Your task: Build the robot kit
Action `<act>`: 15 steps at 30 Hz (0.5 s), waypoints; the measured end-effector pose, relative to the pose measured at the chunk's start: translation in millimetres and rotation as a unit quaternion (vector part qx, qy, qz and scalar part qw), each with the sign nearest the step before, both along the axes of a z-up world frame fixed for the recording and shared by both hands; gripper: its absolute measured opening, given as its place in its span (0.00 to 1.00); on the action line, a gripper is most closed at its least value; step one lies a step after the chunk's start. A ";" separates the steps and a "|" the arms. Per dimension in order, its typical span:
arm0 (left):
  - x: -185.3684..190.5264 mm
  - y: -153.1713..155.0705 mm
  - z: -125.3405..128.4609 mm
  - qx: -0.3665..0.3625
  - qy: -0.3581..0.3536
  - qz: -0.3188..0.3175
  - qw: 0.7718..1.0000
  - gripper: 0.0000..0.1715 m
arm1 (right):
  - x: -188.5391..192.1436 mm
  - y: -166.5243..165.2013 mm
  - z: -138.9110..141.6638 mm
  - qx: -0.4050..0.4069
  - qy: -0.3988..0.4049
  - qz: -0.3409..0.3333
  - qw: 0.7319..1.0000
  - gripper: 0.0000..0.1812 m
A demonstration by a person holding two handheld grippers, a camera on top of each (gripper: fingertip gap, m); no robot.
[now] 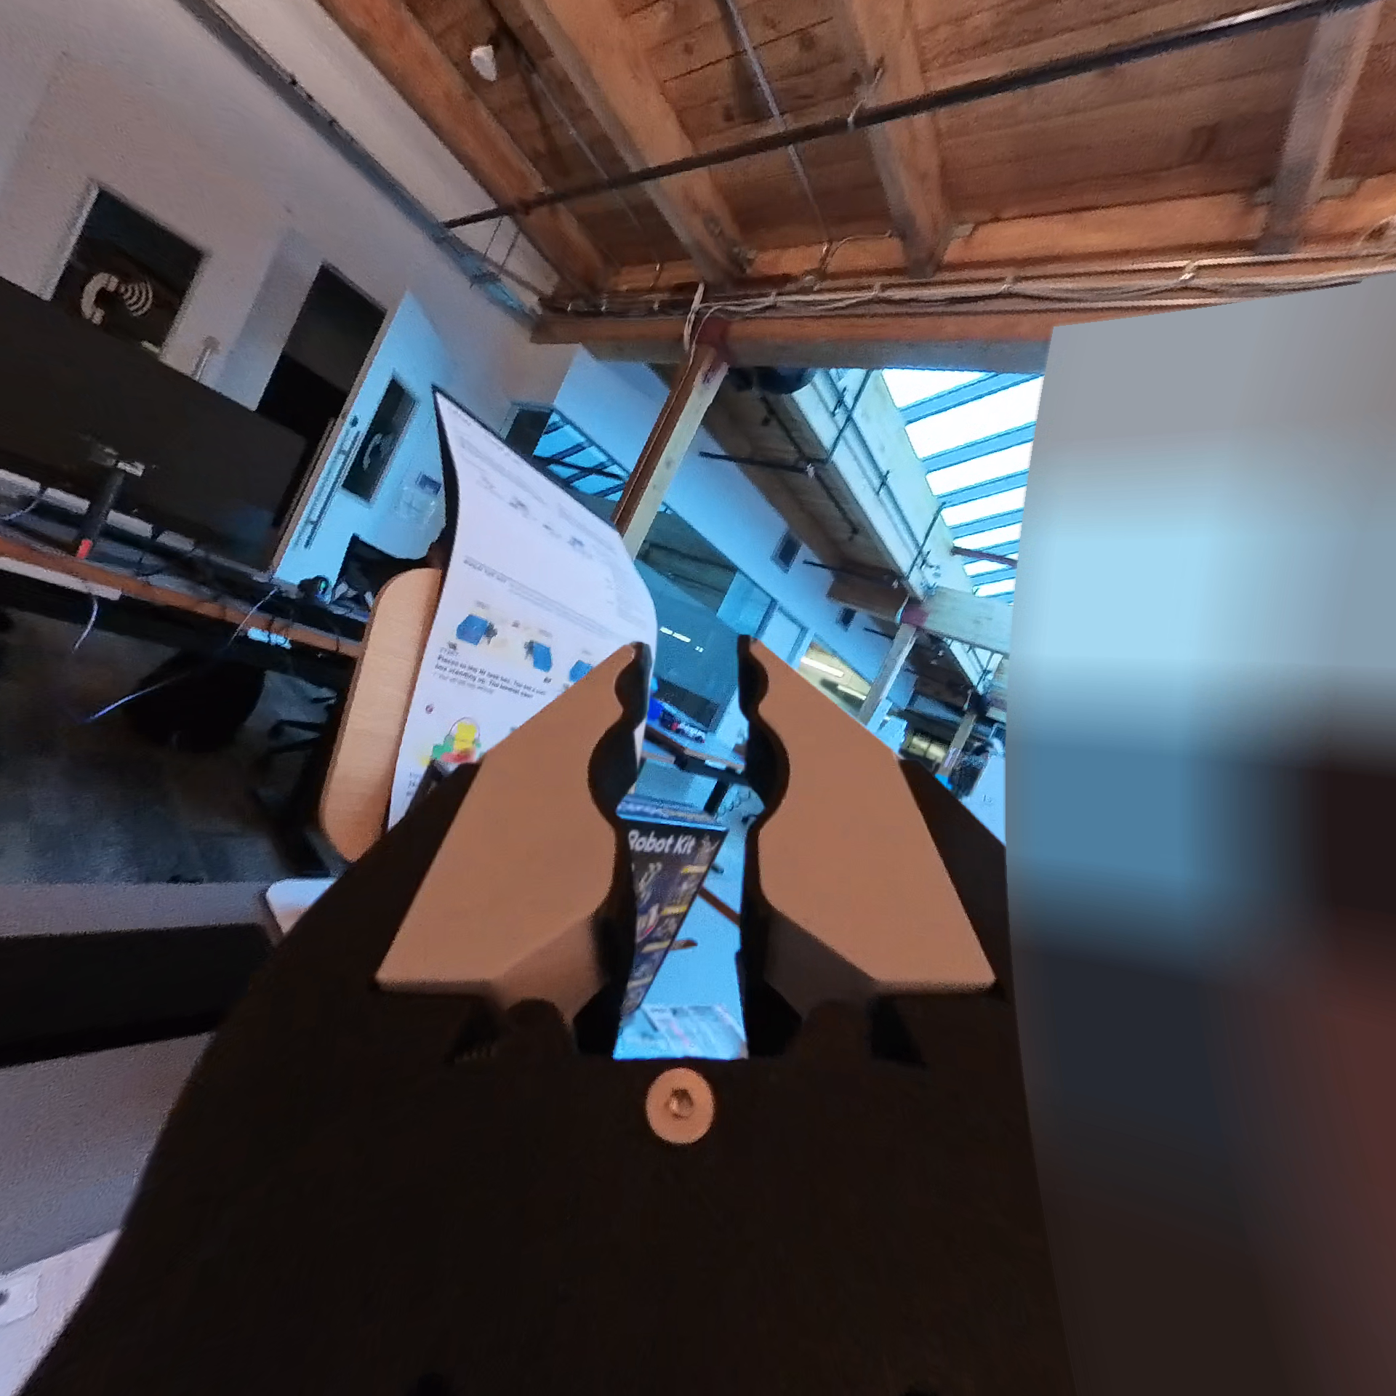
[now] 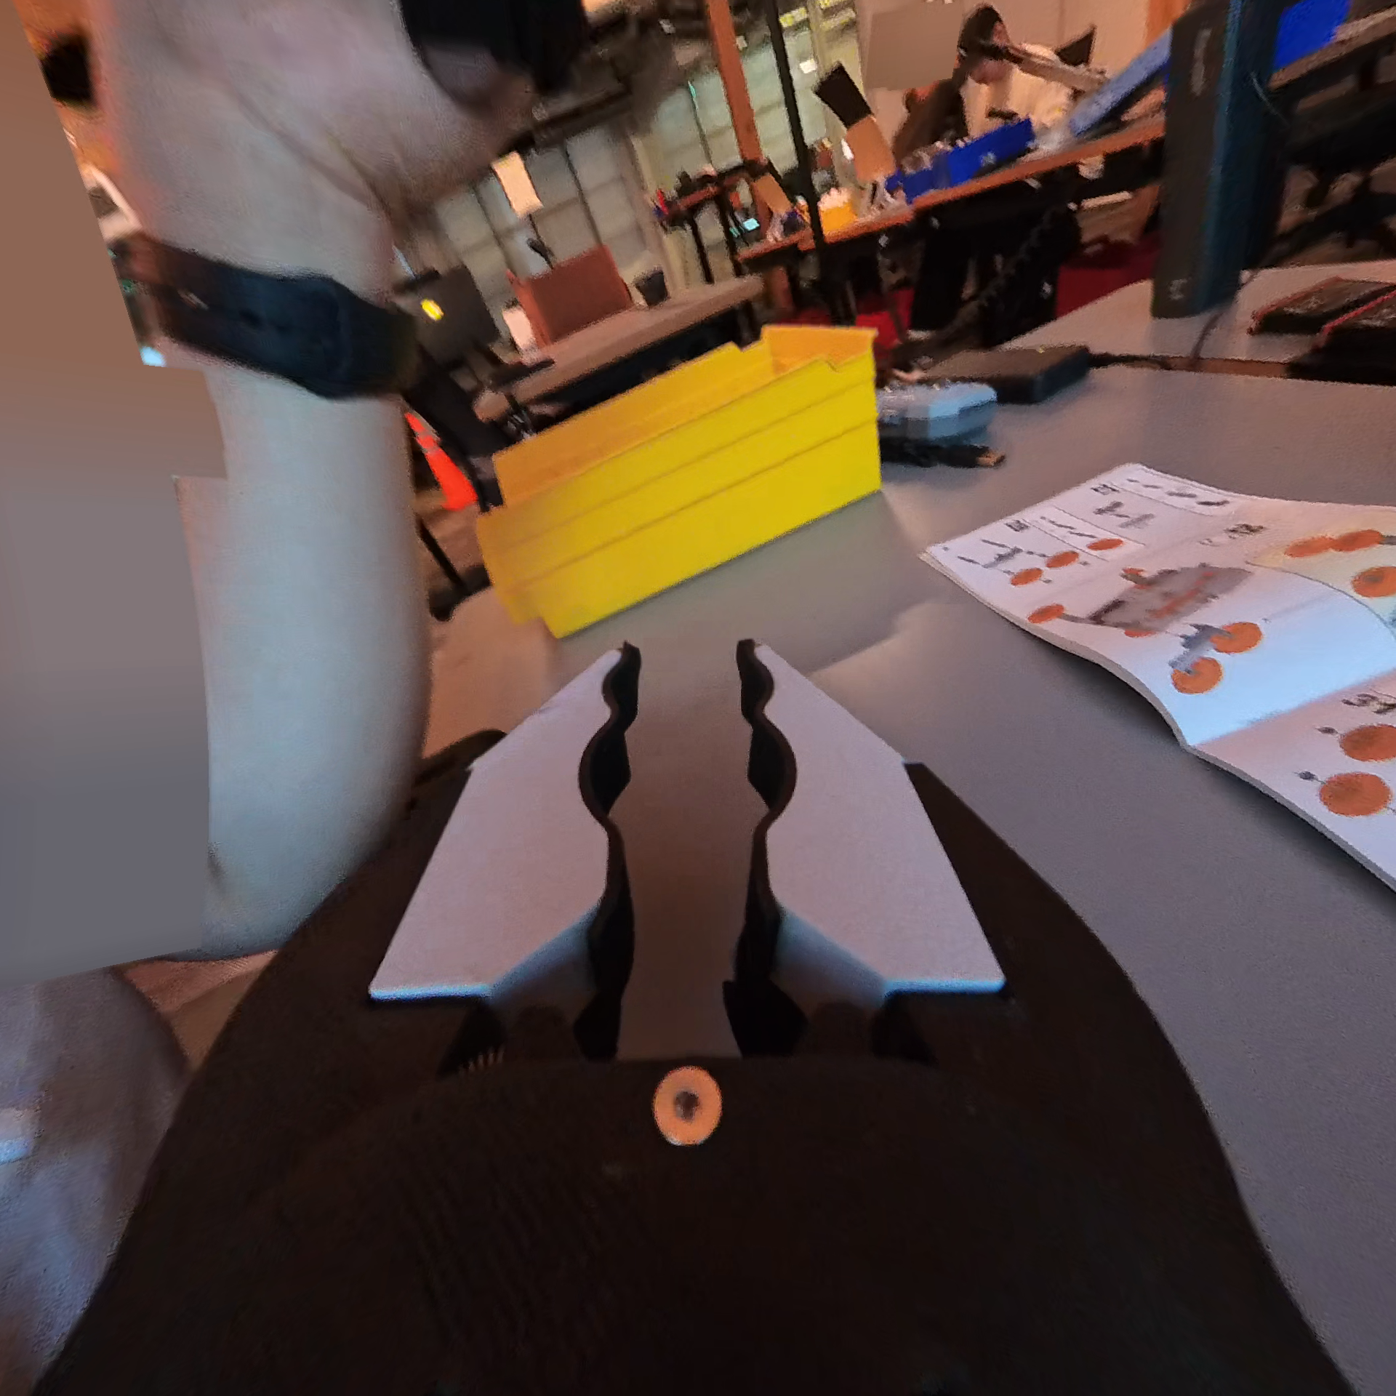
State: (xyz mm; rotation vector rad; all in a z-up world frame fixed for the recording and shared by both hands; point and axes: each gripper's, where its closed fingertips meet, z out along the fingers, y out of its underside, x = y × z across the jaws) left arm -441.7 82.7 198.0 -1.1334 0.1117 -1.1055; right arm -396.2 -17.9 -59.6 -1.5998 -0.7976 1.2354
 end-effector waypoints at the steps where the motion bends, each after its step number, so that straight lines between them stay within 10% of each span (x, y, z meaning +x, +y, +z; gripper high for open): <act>1: 0.5 4.0 -4.3 -0.011 0.007 -0.001 1.000 0.14 | 1.6 -0.3 2.4 -0.006 0.011 0.006 1.000 0.14; 15: -20.2 17.3 -12.6 -0.042 -0.020 0.011 0.999 0.19 | -1.2 -9.9 -21.3 -0.058 -0.024 0.058 0.996 0.11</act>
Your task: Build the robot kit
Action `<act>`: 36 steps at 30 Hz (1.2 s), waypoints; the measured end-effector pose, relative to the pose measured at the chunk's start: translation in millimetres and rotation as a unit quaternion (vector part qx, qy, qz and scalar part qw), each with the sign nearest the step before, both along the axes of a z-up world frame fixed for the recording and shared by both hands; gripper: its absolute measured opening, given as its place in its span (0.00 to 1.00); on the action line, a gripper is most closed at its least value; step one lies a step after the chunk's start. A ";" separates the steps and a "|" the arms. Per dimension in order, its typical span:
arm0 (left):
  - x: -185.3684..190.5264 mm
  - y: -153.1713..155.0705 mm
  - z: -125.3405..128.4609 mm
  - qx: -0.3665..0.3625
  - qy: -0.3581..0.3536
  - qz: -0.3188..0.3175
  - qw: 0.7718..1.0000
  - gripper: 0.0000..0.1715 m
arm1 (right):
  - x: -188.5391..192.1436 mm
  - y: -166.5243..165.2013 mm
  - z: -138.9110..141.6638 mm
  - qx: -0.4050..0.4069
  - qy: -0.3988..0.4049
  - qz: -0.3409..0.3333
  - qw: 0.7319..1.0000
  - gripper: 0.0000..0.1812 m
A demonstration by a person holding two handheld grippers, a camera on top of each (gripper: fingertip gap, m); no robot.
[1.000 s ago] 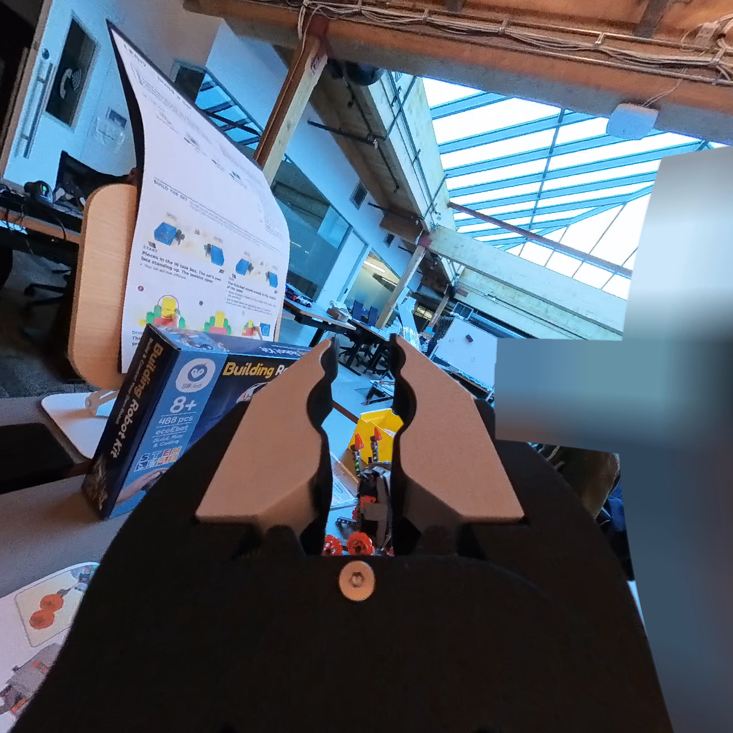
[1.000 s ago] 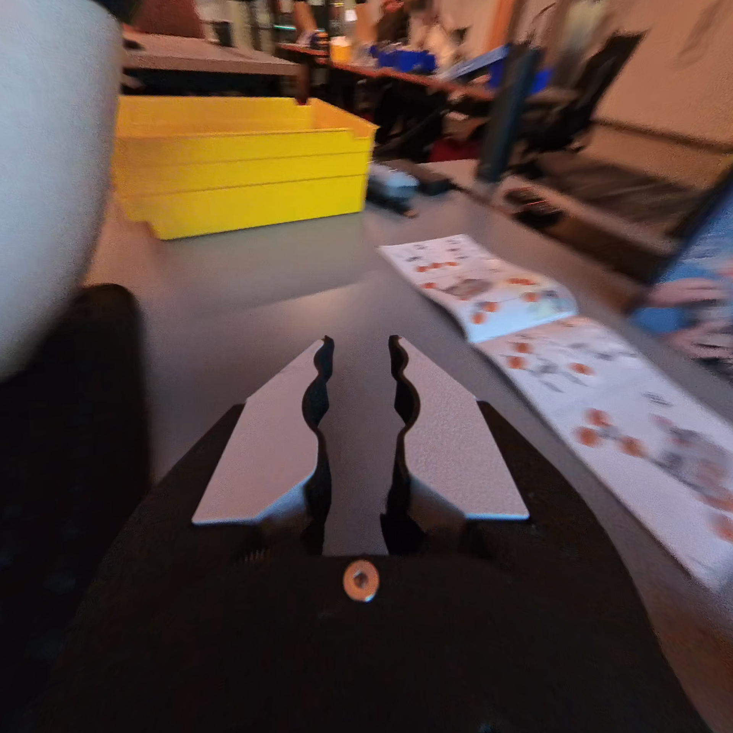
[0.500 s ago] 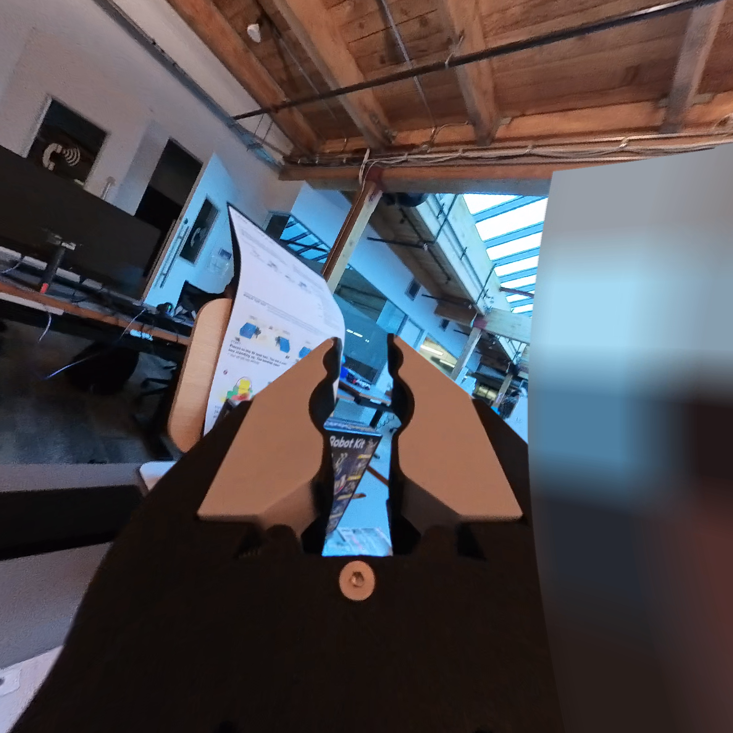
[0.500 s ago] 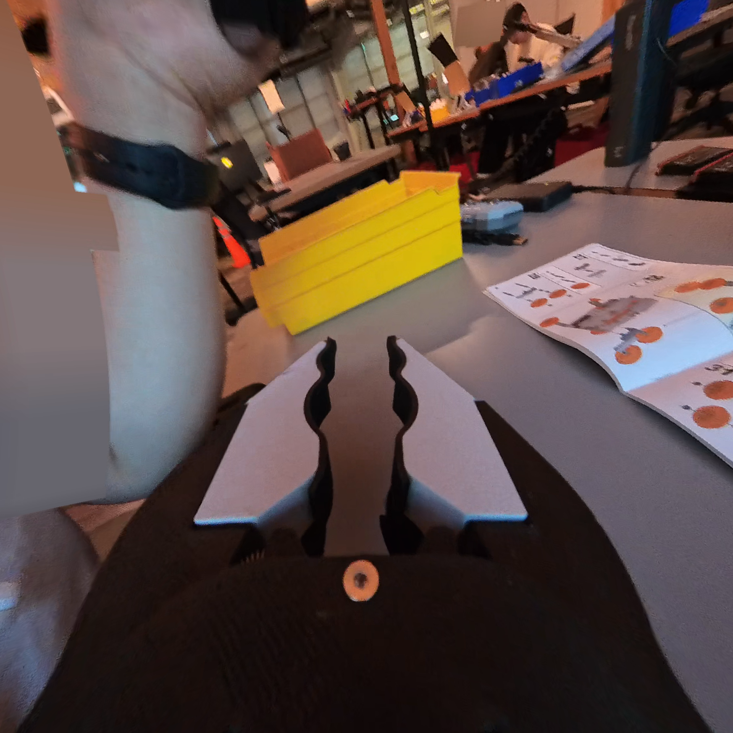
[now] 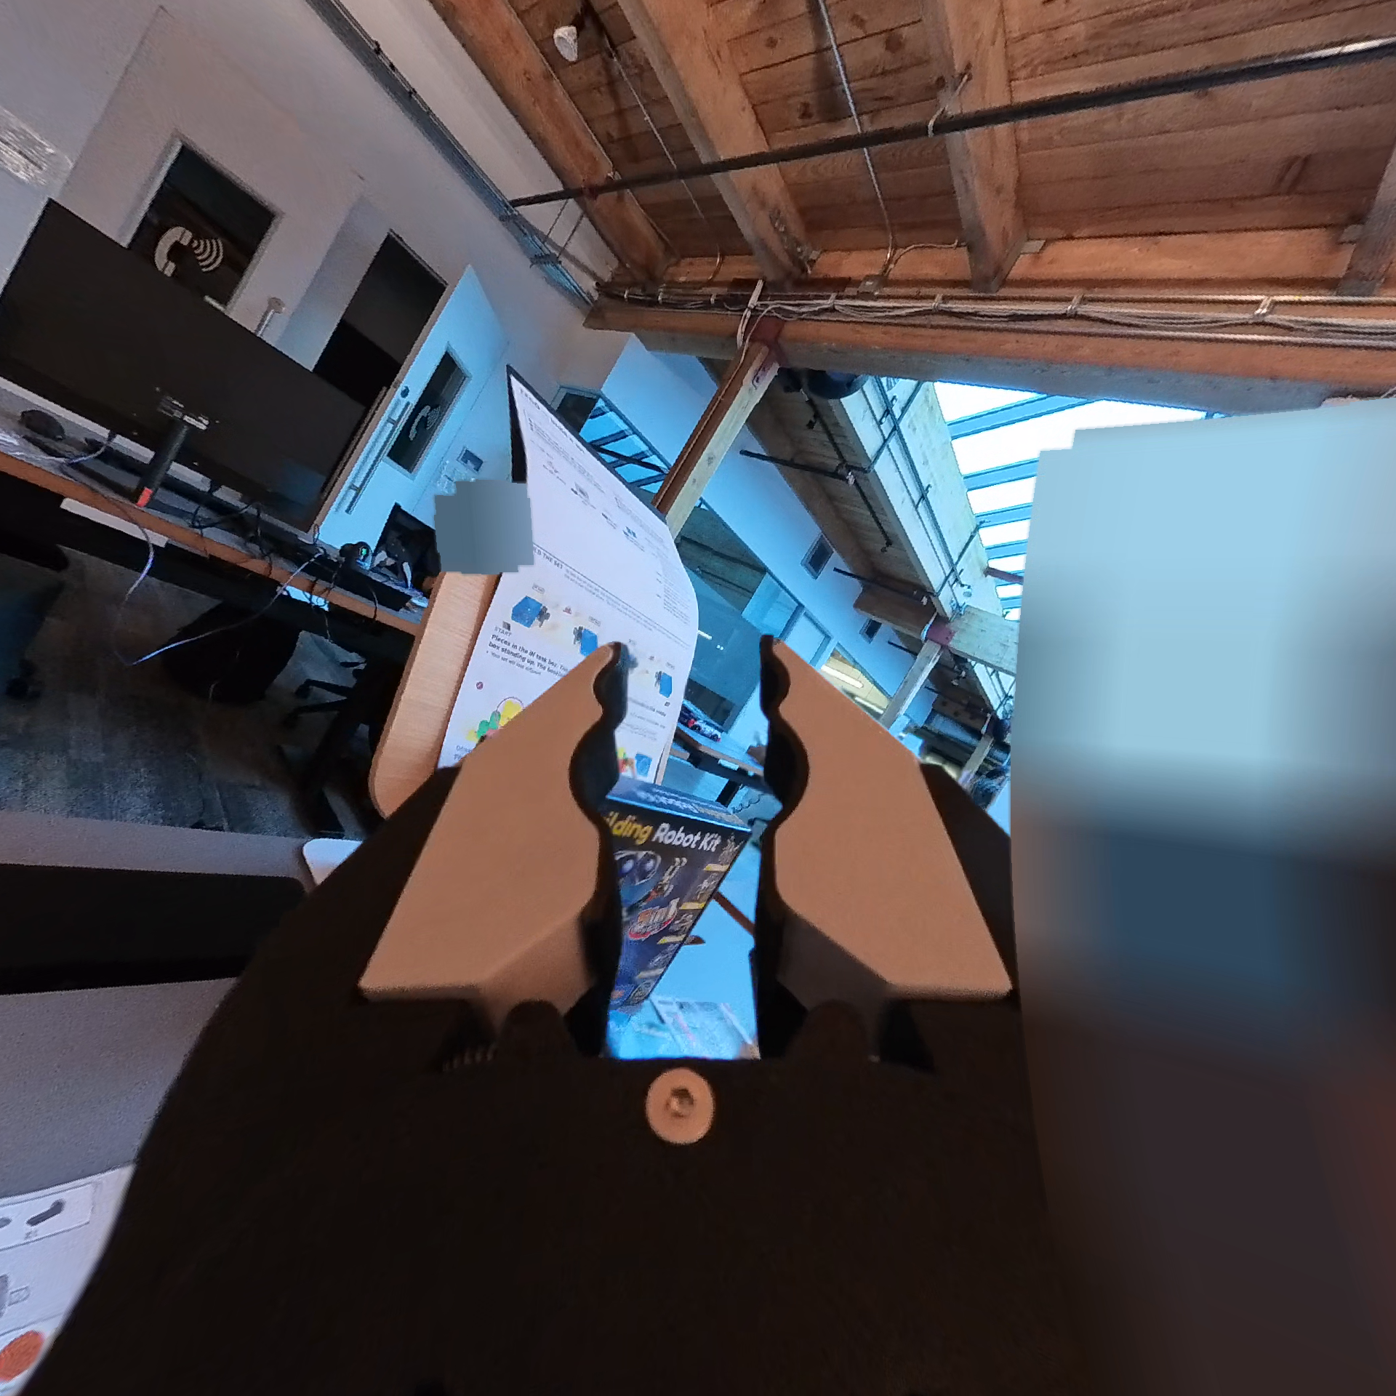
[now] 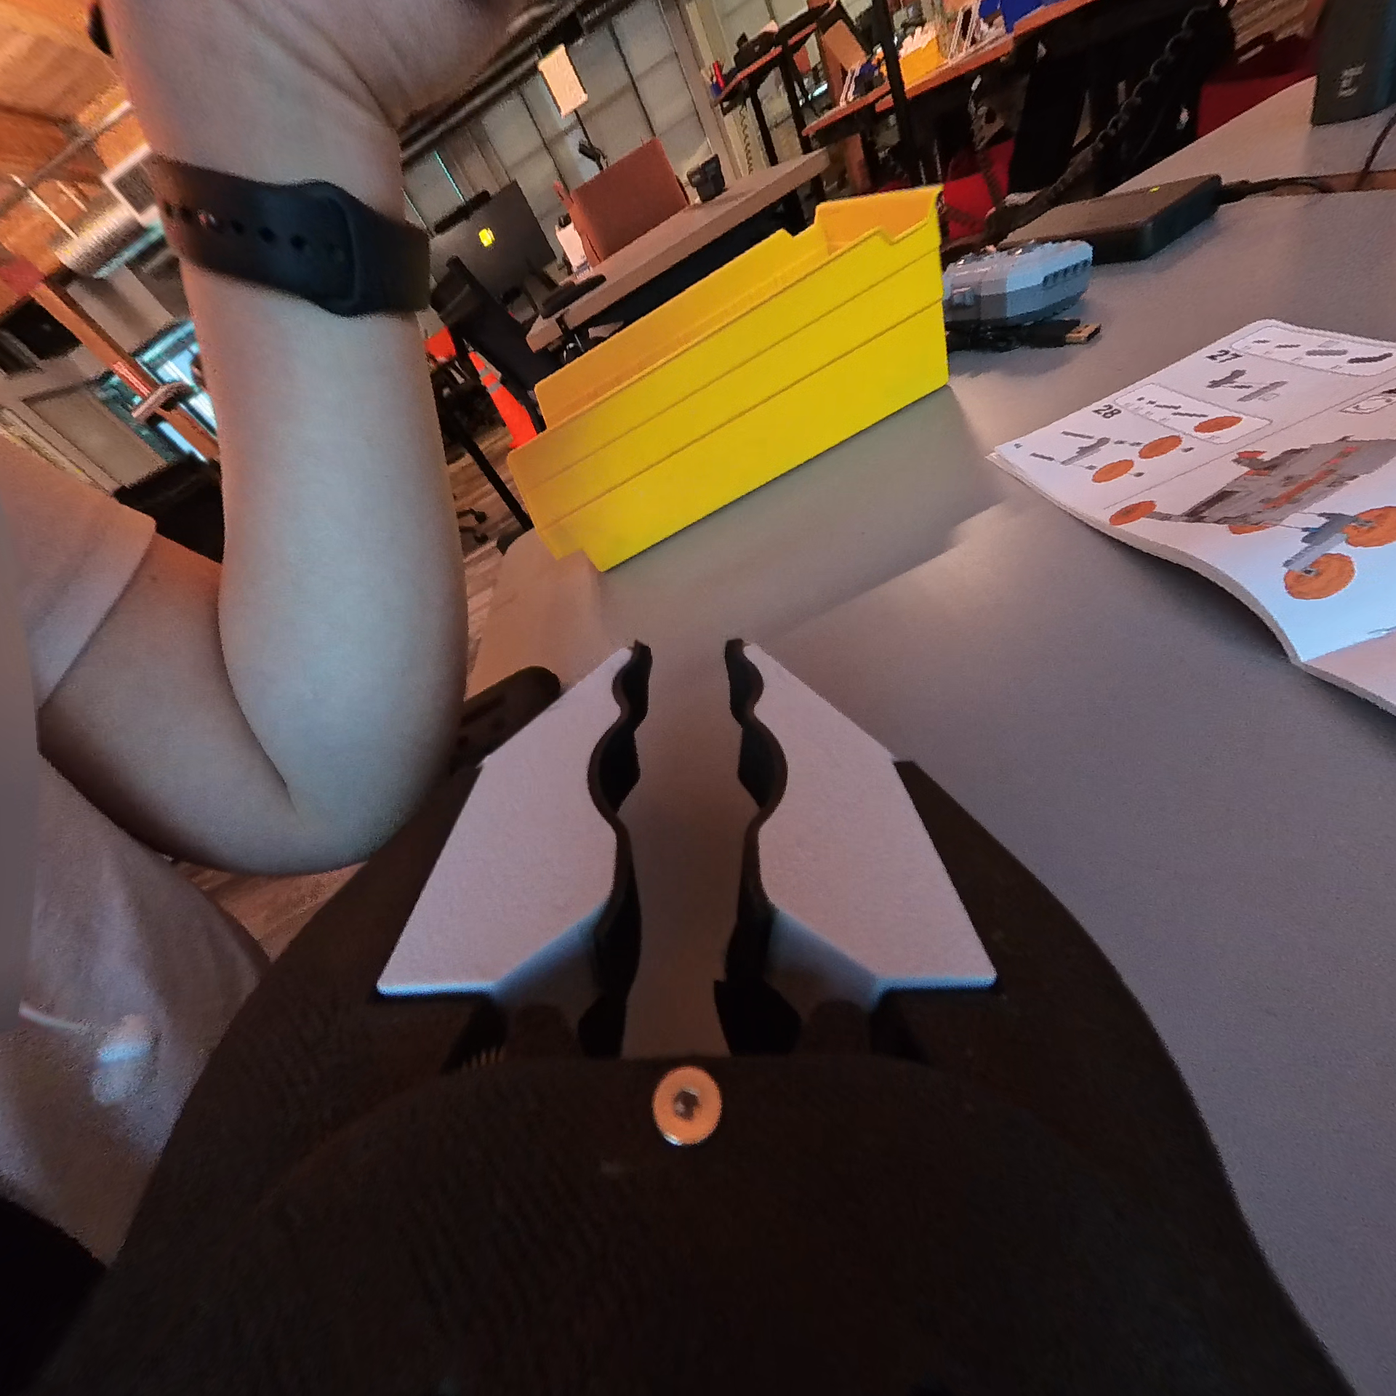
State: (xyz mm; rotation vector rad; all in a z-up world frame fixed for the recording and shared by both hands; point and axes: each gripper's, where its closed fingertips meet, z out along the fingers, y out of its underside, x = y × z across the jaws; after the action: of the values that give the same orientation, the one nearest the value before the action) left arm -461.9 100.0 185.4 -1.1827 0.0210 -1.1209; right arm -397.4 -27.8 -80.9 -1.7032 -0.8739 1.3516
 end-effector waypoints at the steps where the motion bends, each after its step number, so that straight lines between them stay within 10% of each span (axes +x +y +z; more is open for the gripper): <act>1: -0.5 -1.6 2.1 0.003 -0.006 -0.002 1.000 0.19 | -0.5 -0.5 -1.8 0.000 -0.005 0.002 1.000 0.11; 36: -0.1 -17.2 20.5 0.037 -0.029 -0.021 0.999 0.17 | -5.1 -6.8 -10.4 0.002 -0.023 0.023 0.999 0.11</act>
State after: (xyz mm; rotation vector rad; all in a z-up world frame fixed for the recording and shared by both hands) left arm -462.0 82.7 205.9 -1.0876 0.0421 -1.1808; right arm -402.4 -34.6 -91.3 -1.7273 -0.9464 1.3434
